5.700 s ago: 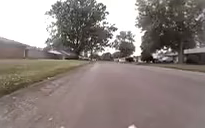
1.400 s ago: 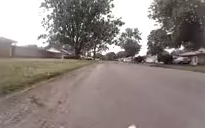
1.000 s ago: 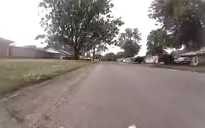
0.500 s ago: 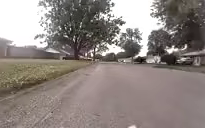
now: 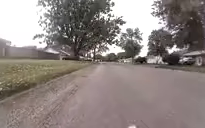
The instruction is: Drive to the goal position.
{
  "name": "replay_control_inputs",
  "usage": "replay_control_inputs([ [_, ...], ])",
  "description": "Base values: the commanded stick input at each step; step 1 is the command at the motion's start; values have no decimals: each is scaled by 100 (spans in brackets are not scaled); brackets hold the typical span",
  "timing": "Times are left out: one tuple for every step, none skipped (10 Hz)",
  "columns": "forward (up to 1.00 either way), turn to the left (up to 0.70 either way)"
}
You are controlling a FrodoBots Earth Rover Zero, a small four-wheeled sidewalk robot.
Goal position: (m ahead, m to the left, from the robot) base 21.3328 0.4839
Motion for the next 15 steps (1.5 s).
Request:
replay_control_inputs([
  [100, 0],
  [100, 0],
  [100, 0],
  [100, 0],
  [100, 0],
  [100, 0],
  [100, 0],
  [100, 0],
  [100, 0],
  [100, 0],
  [100, 0],
  [100, -2],
  [100, -37],
  [100, -40],
  [100, -40],
])
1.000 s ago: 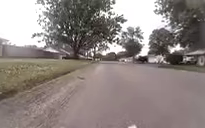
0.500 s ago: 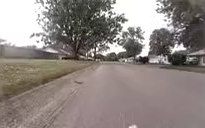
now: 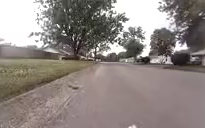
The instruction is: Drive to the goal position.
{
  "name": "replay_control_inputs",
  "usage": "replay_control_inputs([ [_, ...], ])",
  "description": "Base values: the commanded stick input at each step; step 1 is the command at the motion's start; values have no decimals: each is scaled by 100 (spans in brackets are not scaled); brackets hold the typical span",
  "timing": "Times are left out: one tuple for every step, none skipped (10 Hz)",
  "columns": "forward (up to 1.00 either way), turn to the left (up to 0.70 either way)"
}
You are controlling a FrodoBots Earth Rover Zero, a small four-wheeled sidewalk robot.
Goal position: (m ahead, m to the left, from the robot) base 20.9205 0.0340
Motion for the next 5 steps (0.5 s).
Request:
replay_control_inputs([
  [100, 0],
  [100, 0],
  [100, 0],
  [100, 0],
  [100, 0],
])
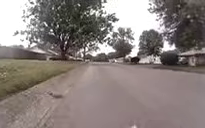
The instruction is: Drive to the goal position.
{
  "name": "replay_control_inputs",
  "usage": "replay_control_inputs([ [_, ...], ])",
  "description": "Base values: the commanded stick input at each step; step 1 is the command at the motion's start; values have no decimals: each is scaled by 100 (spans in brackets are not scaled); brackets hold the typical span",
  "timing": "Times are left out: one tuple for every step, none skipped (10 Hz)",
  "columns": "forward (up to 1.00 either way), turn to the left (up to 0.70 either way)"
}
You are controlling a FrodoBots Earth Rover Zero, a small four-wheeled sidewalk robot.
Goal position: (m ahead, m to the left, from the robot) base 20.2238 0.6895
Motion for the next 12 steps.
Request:
replay_control_inputs([
  [100, 0],
  [100, 0],
  [100, 0],
  [100, 0],
  [100, 0],
  [100, 0],
  [100, 0],
  [100, 0],
  [100, 0],
  [100, 0],
  [100, 0],
  [100, 0],
])
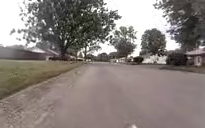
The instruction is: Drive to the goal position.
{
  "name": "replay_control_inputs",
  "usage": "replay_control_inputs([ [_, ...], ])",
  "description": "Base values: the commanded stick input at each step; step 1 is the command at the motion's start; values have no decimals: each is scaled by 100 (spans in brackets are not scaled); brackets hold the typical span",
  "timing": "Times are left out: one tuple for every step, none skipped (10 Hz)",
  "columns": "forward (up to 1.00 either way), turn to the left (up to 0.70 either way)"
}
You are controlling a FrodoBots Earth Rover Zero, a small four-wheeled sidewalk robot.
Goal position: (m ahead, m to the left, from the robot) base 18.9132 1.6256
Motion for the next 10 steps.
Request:
replay_control_inputs([
  [100, 0],
  [100, 0],
  [100, 0],
  [100, 0],
  [100, 0],
  [100, 0],
  [100, 0],
  [100, 0],
  [100, 0],
  [100, 0],
])
